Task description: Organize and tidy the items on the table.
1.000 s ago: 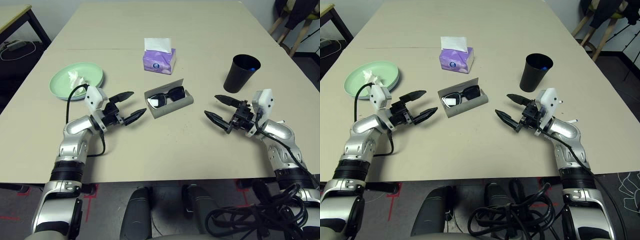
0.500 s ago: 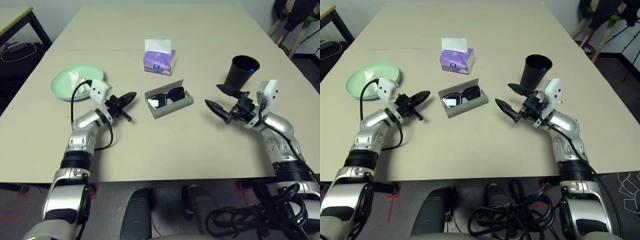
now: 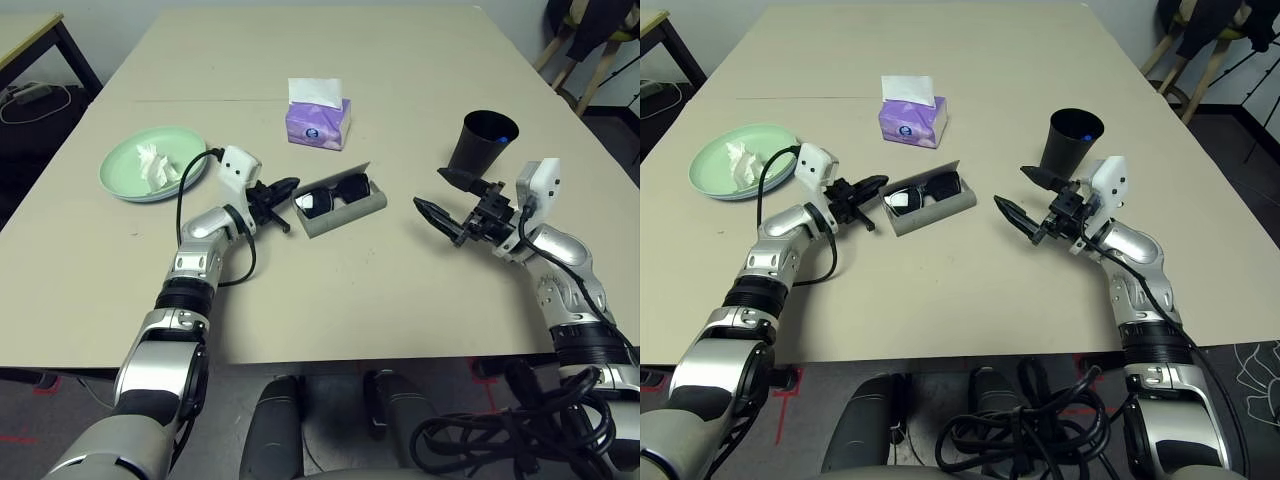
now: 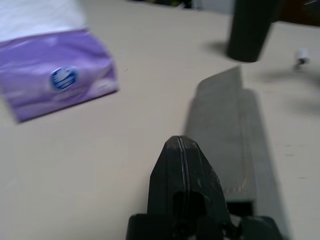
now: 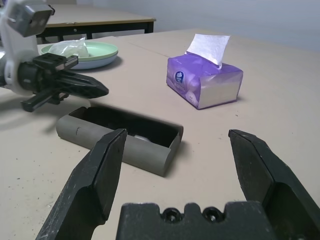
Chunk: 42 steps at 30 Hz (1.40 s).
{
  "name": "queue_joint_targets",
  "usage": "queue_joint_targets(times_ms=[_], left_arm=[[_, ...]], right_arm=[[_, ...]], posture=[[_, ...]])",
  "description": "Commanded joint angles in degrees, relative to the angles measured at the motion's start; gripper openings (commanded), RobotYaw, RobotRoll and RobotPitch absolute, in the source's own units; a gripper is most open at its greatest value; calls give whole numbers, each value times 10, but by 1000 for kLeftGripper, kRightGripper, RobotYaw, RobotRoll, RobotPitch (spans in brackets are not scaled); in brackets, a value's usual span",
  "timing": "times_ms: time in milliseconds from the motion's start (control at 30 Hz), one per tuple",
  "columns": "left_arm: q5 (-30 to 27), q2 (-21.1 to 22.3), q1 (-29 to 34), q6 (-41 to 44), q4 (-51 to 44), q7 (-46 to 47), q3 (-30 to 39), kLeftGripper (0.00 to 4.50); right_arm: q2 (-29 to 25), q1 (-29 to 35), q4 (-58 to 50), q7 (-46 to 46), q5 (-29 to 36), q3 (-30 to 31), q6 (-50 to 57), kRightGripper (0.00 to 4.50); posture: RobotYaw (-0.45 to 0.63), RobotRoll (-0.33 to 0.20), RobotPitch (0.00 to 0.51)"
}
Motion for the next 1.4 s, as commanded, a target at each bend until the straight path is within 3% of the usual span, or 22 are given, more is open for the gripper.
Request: queue_joint_targets(times_ms=[33, 400, 600, 733, 833, 933, 1067, 1167, 1267, 1400], left_arm=[[-9, 11, 32, 4, -51, -70, -27, 21], [21, 55, 81, 17, -107, -117, -75, 21], [-4, 44, 68, 23, -113, -95, -48, 21], [-44, 37, 70, 57, -166, -91, -26, 21], [-43, 49, 76, 95, -202, -78, -25, 640], [-56, 57, 81, 133, -238, -86, -29, 1728], [-69, 71, 86, 173, -286, -109, -41, 3274], [-64, 73, 90, 185, -297, -106, -48, 4483], [-64, 67, 95, 195, -307, -96, -53, 4483], [-63, 47, 98, 172, -309, -88, -53, 4483]], right_arm=[[-6, 3, -3, -3, -2, 1, -2, 4500], [-11, -14, 8, 0, -10, 10, 0, 4500], [-17, -27, 13, 5, -11, 11, 3, 4500], [-29, -34, 18, 16, -12, 13, 8, 4500], [-55, -41, 27, 42, -19, 24, 22, 4500], [-84, -51, 40, 84, -19, 35, 31, 4500], [-177, -71, 72, 214, -45, 85, 74, 4500], [-233, -84, 105, 286, -89, 128, 43, 4500], [-287, -117, 172, 346, -164, 179, -38, 4500], [-305, -200, 283, 360, -241, 221, -153, 4500]], posture=[[47, 0, 118], [61, 0, 116], [63, 0, 112], [66, 0, 109], [60, 0, 108], [58, 0, 107], [53, 0, 109], [45, 0, 113], [38, 0, 116], [34, 0, 124]])
